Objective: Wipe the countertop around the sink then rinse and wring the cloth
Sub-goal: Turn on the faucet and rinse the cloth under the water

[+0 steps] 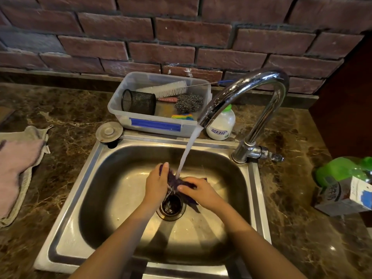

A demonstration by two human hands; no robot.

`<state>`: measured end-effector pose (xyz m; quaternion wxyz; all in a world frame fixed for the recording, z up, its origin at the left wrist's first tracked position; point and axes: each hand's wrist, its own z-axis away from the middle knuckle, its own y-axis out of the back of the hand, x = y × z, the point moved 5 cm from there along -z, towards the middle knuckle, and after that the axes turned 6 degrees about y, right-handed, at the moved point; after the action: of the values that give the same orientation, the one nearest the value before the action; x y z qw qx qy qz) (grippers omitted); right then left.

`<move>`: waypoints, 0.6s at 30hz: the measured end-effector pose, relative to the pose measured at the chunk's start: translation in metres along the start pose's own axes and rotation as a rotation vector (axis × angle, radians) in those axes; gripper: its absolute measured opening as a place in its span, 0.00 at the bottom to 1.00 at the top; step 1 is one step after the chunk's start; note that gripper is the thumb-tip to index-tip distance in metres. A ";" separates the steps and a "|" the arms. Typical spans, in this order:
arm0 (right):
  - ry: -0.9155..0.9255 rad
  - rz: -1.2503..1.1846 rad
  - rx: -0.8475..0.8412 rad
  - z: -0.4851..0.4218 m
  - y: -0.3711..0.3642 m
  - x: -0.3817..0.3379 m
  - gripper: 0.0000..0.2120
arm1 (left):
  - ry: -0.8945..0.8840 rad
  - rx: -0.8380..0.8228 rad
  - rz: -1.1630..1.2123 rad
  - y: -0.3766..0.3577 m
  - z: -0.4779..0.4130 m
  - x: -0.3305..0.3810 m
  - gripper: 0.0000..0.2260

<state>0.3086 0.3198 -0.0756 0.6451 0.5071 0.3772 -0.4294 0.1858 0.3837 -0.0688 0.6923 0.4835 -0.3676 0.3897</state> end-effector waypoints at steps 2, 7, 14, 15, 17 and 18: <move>0.027 0.095 -0.062 -0.001 0.003 -0.005 0.03 | -0.053 -0.010 0.023 0.000 0.002 0.003 0.14; 0.008 0.479 -0.169 -0.010 0.029 -0.006 0.13 | -0.092 0.029 0.058 0.016 -0.004 0.017 0.14; 0.032 0.042 -0.077 -0.005 0.042 -0.020 0.08 | -0.003 -0.169 0.024 0.020 -0.016 0.021 0.11; 0.026 0.000 -0.071 -0.006 0.039 -0.021 0.08 | 0.007 -0.235 -0.006 0.019 -0.017 0.021 0.10; -0.022 -0.054 -0.061 -0.008 0.033 -0.021 0.10 | 0.043 -0.347 -0.105 0.017 -0.017 0.017 0.11; -0.058 -0.052 -0.048 -0.010 0.031 -0.021 0.11 | 0.061 -0.374 -0.151 0.016 -0.017 0.015 0.12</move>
<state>0.3299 0.3366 -0.0480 0.6563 0.4687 0.3817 -0.4515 0.1806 0.4062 -0.0538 0.8082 0.3607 -0.3750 0.2759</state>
